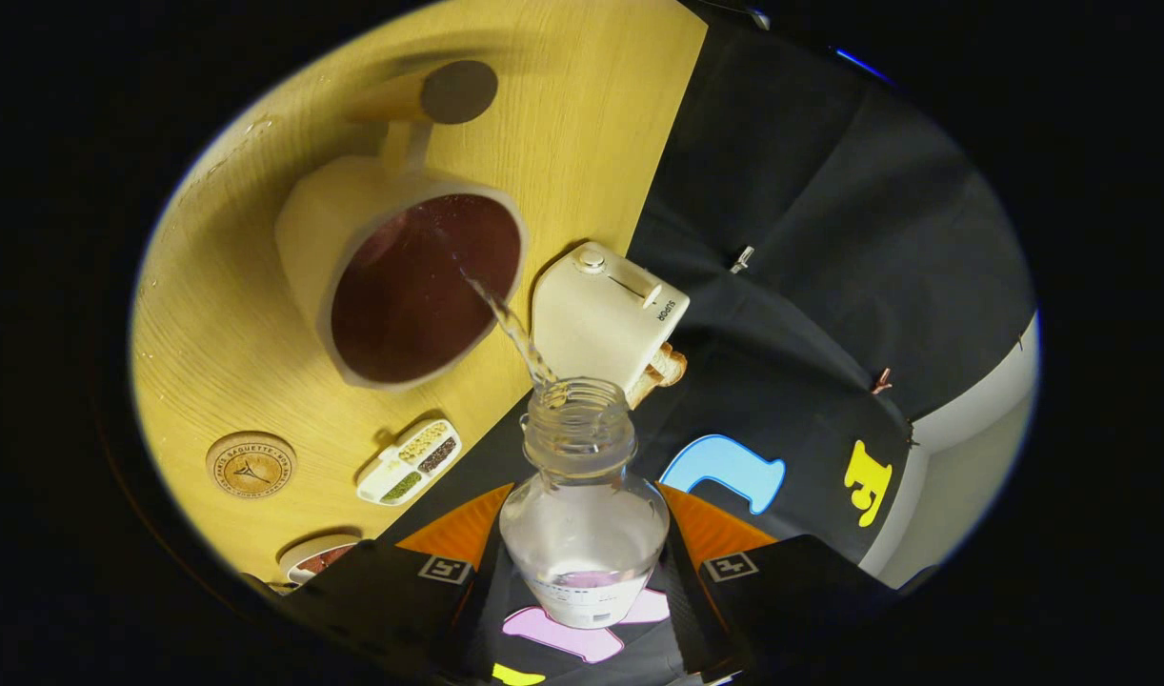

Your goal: Take the bottle from table, then pour the juice into the cup, finally place the bottle on the coaster

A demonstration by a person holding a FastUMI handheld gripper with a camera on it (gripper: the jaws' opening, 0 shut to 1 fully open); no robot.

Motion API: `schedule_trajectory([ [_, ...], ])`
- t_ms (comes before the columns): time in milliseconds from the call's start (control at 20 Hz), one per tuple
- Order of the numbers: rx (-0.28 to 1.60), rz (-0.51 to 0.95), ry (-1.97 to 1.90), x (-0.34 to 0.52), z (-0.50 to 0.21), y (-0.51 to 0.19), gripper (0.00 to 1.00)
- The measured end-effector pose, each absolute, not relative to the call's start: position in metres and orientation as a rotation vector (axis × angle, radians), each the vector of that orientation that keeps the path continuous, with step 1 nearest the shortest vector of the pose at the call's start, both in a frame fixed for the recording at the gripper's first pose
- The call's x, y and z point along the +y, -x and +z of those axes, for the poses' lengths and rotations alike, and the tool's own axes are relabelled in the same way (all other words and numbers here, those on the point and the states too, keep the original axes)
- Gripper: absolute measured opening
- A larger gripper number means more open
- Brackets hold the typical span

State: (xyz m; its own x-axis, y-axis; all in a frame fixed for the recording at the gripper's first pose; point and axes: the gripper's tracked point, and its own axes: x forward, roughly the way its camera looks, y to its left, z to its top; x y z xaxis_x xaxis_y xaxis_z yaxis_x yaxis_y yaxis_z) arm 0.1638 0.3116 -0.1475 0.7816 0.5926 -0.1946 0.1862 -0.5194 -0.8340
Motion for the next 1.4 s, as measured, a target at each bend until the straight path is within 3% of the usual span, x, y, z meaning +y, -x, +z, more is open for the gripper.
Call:
schedule_trajectory([
  [1400,-0.587,0.569,2.169,0.3079,-0.1505,-0.1613,0.72],
])
